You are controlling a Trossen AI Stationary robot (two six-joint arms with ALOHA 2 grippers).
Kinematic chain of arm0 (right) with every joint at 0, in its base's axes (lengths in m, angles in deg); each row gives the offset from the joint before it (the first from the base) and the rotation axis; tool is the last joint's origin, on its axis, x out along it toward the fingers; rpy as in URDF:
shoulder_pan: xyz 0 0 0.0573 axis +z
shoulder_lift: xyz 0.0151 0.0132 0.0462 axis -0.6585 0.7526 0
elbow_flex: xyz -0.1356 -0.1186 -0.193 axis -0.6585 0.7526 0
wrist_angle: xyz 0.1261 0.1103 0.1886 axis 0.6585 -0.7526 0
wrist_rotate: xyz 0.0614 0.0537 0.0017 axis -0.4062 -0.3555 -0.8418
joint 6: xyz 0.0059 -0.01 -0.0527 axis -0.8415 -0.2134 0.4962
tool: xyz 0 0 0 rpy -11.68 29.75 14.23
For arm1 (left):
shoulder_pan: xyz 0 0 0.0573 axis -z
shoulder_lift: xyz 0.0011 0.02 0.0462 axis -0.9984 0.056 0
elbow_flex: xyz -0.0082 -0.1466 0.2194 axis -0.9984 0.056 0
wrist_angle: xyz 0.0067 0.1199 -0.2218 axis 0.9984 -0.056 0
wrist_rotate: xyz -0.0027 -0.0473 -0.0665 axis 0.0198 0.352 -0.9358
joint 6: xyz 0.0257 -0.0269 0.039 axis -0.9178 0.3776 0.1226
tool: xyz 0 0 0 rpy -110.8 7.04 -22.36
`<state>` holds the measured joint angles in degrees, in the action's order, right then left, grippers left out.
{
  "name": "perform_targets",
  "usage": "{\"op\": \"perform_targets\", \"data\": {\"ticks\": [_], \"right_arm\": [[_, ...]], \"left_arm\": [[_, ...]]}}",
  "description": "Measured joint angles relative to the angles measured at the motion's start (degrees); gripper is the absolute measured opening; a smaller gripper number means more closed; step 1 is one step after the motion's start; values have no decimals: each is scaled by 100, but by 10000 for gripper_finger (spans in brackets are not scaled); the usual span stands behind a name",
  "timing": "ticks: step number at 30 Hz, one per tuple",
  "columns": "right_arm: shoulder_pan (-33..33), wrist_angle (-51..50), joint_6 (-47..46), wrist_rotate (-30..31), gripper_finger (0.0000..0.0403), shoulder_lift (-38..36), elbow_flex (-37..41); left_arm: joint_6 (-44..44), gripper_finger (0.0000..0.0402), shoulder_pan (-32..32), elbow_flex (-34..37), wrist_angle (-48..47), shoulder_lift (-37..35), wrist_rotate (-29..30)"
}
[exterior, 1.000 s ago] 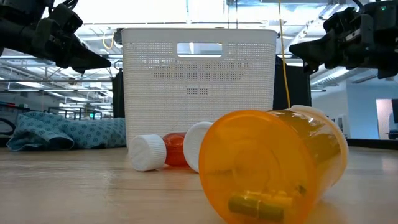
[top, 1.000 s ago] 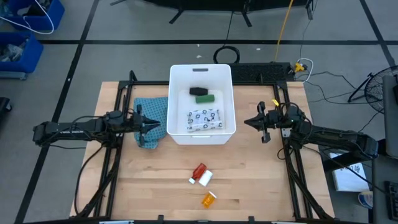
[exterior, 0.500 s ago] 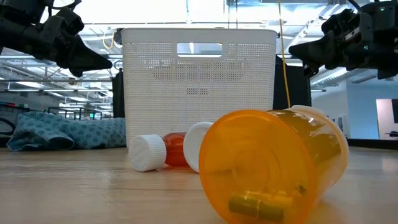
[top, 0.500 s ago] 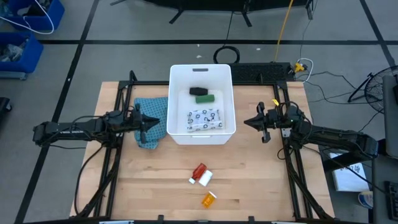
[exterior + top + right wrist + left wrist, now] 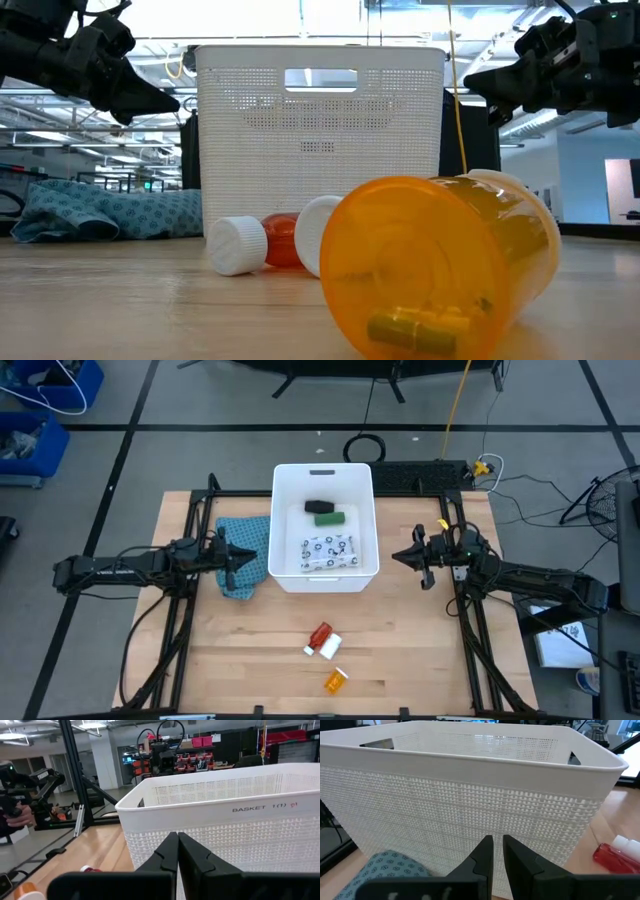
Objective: Pick & place medical supplies in basket/bin
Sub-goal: Put the red pill bottle into the white container
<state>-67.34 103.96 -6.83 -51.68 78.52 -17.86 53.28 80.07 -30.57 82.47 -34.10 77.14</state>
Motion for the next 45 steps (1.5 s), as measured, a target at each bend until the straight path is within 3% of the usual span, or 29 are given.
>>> {"op": "perform_targets", "data": {"ticks": [8, 15, 23, 35, 40, 45], "right_arm": [[27, 136, -124, -167, 0, 6, 0], [509, 707, -30, -262, 0, 0, -4], [941, 232, 81, 3, 0, 17, -4], [1127, -261, 877, 156, 0, 18, -4], [1117, -269, 999, 202, 0, 20, 13], [1115, -8, 1178, 987, 11, 16, 284]], "left_arm": [[24, 47, 0, 0, 2, 0, -3], [-2, 47, 0, 1, 2, 0, -5], [304, 47, 1, 0, 1, 0, -21], [516, 47, 4, 1, 256, 0, -637], [280, 47, 119, -1, 937, 2, -1113], [-29, 47, 539, -112, 1829, 4, -1134]]}}
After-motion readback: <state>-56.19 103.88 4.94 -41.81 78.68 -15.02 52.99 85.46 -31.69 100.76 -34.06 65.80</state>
